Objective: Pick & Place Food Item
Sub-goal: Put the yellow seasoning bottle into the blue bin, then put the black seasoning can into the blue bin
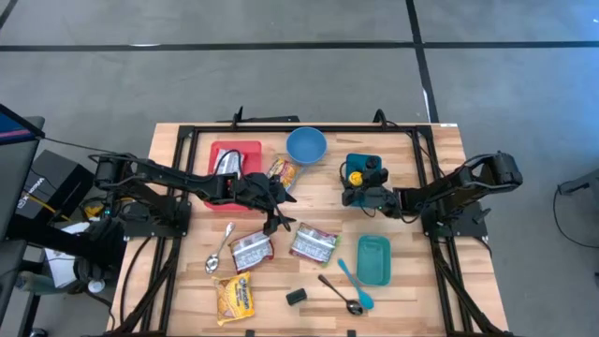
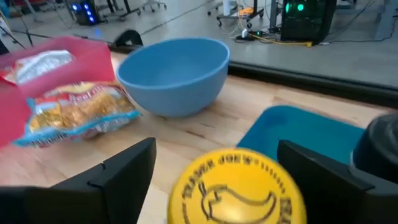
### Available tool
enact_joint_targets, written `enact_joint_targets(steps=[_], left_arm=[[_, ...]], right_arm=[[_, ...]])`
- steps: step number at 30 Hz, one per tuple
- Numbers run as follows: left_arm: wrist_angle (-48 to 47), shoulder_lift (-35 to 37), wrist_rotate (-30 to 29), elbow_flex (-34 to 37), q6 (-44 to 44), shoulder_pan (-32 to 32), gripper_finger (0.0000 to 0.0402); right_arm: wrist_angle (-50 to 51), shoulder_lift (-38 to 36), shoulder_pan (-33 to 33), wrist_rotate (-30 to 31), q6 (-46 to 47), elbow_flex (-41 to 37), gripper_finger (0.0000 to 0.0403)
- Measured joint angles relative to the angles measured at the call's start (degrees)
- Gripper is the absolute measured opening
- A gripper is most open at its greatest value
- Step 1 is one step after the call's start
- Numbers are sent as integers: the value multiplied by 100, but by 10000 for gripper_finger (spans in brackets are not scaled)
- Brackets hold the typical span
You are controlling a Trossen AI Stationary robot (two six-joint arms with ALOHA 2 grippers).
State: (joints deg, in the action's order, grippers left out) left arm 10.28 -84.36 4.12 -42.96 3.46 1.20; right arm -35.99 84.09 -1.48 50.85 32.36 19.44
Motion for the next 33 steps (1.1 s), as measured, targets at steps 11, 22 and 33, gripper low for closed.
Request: enact_joint_targets(steps=[11,22,33], left_arm=[[0,0,0,-2,-1,1,301],[20,0,0,-2,0,-1,301],[273,3,21,-2,-15,-262,301]], right_arm=[[878,-1150,0,-4,-151,0,325],[1977,-2669,-341,-301,-150,0,324],[2075,-3328,-1134,-304,-745,-1,324]])
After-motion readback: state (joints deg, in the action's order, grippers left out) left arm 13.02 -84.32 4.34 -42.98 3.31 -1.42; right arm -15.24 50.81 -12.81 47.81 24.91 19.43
